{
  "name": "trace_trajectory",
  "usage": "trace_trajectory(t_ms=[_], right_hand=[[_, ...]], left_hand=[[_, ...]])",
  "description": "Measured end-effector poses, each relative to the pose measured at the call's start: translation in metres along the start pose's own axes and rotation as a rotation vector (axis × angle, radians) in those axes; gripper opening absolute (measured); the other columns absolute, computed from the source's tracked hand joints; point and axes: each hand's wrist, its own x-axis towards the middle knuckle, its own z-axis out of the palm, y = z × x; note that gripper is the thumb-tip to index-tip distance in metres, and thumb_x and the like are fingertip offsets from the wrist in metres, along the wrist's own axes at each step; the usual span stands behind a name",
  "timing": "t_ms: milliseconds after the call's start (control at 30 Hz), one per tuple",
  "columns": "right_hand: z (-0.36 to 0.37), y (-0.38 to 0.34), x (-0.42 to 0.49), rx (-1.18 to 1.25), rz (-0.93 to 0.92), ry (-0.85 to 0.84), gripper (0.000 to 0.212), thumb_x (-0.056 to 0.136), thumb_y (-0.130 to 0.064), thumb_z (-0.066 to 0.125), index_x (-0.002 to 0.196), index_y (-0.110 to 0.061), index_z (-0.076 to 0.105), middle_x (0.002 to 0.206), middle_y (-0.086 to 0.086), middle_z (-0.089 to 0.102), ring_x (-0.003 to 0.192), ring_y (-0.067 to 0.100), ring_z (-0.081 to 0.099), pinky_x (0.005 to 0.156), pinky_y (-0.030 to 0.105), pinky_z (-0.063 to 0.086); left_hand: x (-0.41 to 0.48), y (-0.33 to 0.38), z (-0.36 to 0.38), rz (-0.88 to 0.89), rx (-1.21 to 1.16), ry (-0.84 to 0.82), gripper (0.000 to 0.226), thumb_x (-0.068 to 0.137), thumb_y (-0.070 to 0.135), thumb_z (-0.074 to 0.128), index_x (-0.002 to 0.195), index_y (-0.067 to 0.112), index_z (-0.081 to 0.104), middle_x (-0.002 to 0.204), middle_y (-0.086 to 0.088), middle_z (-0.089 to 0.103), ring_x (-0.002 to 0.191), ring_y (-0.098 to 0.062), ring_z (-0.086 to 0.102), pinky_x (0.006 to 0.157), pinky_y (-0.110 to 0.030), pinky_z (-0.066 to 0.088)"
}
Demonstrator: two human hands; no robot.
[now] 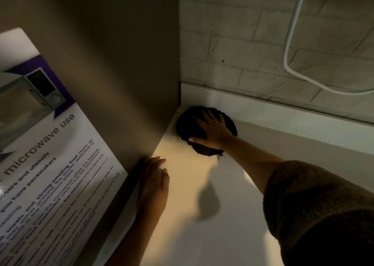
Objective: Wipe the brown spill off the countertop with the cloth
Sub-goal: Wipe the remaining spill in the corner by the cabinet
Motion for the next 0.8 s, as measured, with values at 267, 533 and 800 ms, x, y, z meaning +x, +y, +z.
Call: trace_trajectory(t_ms=[267, 533, 800], right_hand=[[-0.004, -0.008, 0.026, -0.028, -0.117, -0.030, 0.078, 0.088, -0.070, 0.038, 0.152, -0.036, 0.010, 0.162, 0.007, 0.002, 0.148, 0.028, -0.005, 0.114, 0.055, -0.009], [-0.024, -0.027, 0.041, 0.121, -0.037, -0.149, 0.104, 0.079, -0.059, 0.064, 0.154, -0.023, 0.002, 0.162, 0.003, 0.000, 0.148, 0.022, -0.006, 0.116, 0.052, -0.010], [-0.002, -0.052, 0.047, 0.080, 0.073, 0.023, 0.071, 0.092, -0.068, 0.029, 0.152, -0.037, 0.008, 0.162, -0.001, 0.003, 0.148, 0.026, -0.002, 0.107, 0.071, -0.007]], left_hand=[[-0.001, -0.004, 0.004, 0.039, 0.012, 0.033, 0.037, 0.094, 0.032, 0.038, 0.119, 0.015, 0.059, 0.125, -0.006, 0.057, 0.118, -0.020, 0.051, 0.102, -0.020, 0.033], [0.000, -0.005, 0.005, 0.041, 0.033, 0.029, 0.038, 0.094, 0.033, 0.037, 0.120, 0.016, 0.059, 0.126, -0.005, 0.057, 0.119, -0.021, 0.051, 0.101, -0.028, 0.039], [0.000, -0.005, 0.004, 0.042, 0.039, 0.032, 0.037, 0.095, 0.032, 0.037, 0.121, 0.018, 0.058, 0.126, -0.004, 0.057, 0.118, -0.020, 0.051, 0.098, -0.036, 0.045]])
